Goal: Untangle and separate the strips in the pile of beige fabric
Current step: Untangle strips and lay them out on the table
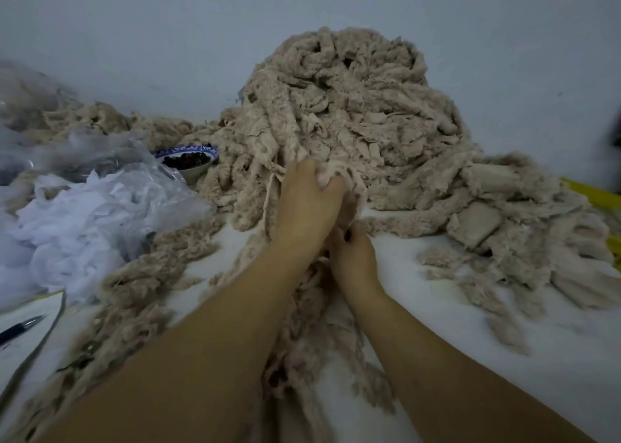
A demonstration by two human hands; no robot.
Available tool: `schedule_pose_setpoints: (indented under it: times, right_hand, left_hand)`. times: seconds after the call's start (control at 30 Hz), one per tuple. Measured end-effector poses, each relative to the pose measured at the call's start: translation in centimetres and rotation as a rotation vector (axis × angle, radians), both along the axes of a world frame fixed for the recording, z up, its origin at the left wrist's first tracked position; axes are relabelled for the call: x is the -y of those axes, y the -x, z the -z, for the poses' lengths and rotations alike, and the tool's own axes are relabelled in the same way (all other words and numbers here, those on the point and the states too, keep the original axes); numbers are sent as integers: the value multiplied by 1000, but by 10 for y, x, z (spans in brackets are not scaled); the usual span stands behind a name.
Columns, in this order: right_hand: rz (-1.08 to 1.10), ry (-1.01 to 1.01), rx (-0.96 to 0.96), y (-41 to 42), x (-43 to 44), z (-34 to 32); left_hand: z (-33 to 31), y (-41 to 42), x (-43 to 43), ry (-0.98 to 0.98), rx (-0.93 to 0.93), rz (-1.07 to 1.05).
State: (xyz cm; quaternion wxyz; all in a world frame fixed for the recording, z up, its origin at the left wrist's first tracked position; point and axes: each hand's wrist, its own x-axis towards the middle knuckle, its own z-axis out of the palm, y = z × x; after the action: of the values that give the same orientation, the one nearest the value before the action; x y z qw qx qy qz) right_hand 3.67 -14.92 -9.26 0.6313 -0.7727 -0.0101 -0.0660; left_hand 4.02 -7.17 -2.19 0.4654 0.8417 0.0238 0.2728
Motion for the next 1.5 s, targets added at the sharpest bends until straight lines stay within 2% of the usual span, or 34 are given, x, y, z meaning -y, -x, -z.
schedule_pose_setpoints:
  times: [0.1,0.17,0.23,0.3,0.4,0.47,0.53,0.6,0.67,0.7,0.77,0.8,0.83,0.9,0.93,1.0,1.07,1.13,1.2,1.23,1.3,1.37,1.43,1.5]
  right_hand:
    - [5,-50,-38,0,4,-1]
    - [29,-50,-38,-1,7,0]
    - [-14,5,-18,-2,8,2]
    - [-123,10,2,-1,5,3]
    - [-282,-6,-13,8,-4,2]
    - [-262,19,-11,6,-8,0]
    - [-153,86,-29,-6,-10,-1]
    - [-64,195,7,-25,-8,1]
    - [3,332,88,-42,-5,2]
    - [37,413,139,-50,-4,4]
    - [68,572,215,-65,-4,8]
    - [44,652,242,-72,-5,9]
    - [-7,724,264,-77,-6,11]
    - [-123,826,233,-87,-10,11]
    - [-165,874,195,-92,-11,12]
    - [-195,981,147,-100,-12,12]
    - [-130,999,178,-99,-13,10]
    - [27,873,285,-94,-12,9]
    - [84,627,317,-85,-13,1]
    - [11,424,219,-81,-17,-9]
    - [-239,-42,-163,-80,-29,-37]
    - [-363,-391,-484,-88,-32,-61]
    - [-319,-582,-624,-95,-29,-77]
    - [-222,-560,-553,-91,-26,-87]
  left_hand:
    - [4,-27,-2,-233,-54,33]
    - [31,-28,-5,-250,-121,77]
    - [55,-13,-14,-100,-124,24]
    - [65,-2,-28,85,-47,-87]
    - [72,22,-49,201,-11,-176]
    - [74,36,-61,443,-40,-237]
    - [73,39,-74,711,-57,-340]
    - [66,30,-88,807,-66,-446]
    - [54,16,-94,648,-54,-521]
    - [48,9,-91,477,-24,-520]
    - [42,-5,-78,79,64,-332]
    - [45,-11,-68,-82,42,-187]
    - [52,-13,-60,-206,-55,-73]
    - [73,-11,-53,-388,-298,-9]
    - [82,-11,-55,-436,-363,-19]
    - [88,-11,-60,-430,-372,-34]
    - [82,-7,-63,-303,-300,-64]
    - [70,-2,-64,-89,-197,-94]
    - [60,9,-59,-55,-113,-43]
    - [56,14,-54,-135,-79,10]
    - [45,26,-40,-382,-24,153]
    - [38,37,-28,-613,8,358]
    - [42,47,-27,-755,37,481]
    - [45,50,-41,-731,-110,493]
